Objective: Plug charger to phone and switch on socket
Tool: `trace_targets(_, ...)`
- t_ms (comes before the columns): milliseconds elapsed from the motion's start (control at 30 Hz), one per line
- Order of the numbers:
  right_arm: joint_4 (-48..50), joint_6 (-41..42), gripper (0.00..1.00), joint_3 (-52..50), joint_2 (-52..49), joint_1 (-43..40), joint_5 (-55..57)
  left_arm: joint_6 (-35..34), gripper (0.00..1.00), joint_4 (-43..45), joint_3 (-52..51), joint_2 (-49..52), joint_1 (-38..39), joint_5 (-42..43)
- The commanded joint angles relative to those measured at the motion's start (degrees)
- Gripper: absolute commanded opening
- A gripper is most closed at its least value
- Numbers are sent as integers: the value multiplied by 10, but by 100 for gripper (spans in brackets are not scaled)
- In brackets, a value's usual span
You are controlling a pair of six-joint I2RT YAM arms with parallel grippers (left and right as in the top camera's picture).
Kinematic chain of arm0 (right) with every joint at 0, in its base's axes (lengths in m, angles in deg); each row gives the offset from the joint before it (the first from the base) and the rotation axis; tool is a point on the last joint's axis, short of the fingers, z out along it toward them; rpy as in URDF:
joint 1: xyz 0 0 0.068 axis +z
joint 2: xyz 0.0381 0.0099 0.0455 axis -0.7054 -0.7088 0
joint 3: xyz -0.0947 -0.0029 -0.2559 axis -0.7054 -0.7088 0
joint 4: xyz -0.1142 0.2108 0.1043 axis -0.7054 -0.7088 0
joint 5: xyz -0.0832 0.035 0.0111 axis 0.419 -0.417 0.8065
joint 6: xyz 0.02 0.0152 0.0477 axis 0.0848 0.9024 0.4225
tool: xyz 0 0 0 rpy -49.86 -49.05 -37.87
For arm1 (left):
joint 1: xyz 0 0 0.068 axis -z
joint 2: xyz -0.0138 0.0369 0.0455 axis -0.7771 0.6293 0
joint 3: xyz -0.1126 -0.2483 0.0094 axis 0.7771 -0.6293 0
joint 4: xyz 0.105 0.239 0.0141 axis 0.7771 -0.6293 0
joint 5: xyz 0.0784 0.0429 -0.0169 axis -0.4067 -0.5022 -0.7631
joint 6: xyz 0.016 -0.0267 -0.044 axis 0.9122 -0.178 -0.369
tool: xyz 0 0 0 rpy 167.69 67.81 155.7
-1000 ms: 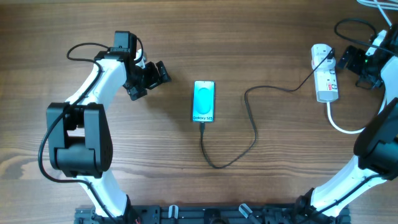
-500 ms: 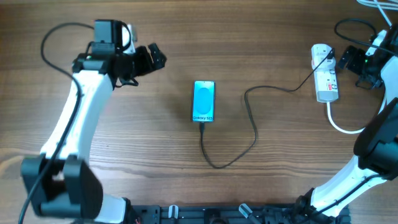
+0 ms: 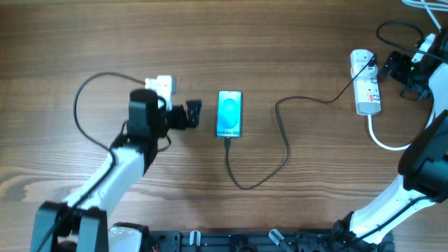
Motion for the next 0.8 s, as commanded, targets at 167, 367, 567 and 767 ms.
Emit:
trace_targets(167,2,-8,100,-1,8,-2,-7,-69,100,112,-242,-158,1,-82)
trace_targets(367,2,-7,100,-2,8,-2,-7,-69,100,112,-318,-260,0,-109)
trace_targets(567,2,-7,100,-1,8,-2,-7,-68,100,-13,-321,-371,0,-123)
trace_targets(767,2,-7,100,-2,8,-2,-7,-68,100,-126,-321,-537,0,-137)
